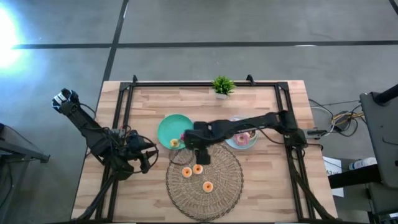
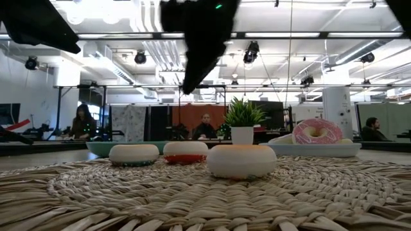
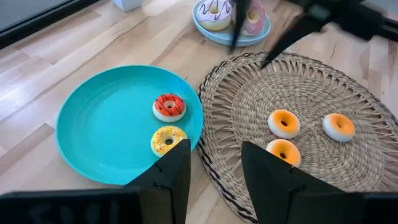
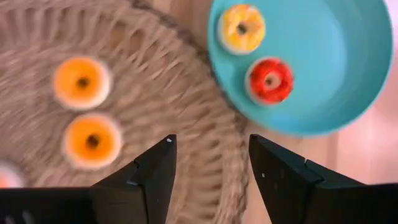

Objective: Pick & Place donuts
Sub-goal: Put the white doughnut on the green plate

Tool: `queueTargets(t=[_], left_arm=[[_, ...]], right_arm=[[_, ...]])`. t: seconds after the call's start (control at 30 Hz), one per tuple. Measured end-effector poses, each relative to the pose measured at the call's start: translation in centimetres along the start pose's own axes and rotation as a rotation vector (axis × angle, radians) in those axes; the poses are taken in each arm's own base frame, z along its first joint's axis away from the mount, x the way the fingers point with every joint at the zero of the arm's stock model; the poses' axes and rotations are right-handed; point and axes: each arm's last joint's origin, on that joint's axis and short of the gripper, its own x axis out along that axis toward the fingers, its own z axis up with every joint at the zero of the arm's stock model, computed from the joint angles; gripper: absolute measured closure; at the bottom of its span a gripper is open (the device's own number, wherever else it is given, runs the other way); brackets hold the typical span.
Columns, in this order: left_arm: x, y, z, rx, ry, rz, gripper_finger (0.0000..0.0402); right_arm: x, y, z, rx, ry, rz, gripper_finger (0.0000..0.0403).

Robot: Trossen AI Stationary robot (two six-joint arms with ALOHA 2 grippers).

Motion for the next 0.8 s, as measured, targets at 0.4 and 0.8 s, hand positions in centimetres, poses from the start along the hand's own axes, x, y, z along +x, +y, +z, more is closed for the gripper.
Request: queueTargets(t=[0.4, 0.8], left_arm=[[0.3, 0.3, -0.5, 0.064, 0.001, 0.016, 0.0285], [0.4, 0.4, -0.7, 0.077, 0.008, 0.019, 0.0285]], right_arm=[[-2.7, 7.4, -5.8, 0.04, -0.069, 0.097, 0.0221], [-3.5, 11.2, -6.8, 0.279, -0.05, 0.152, 0.0236]])
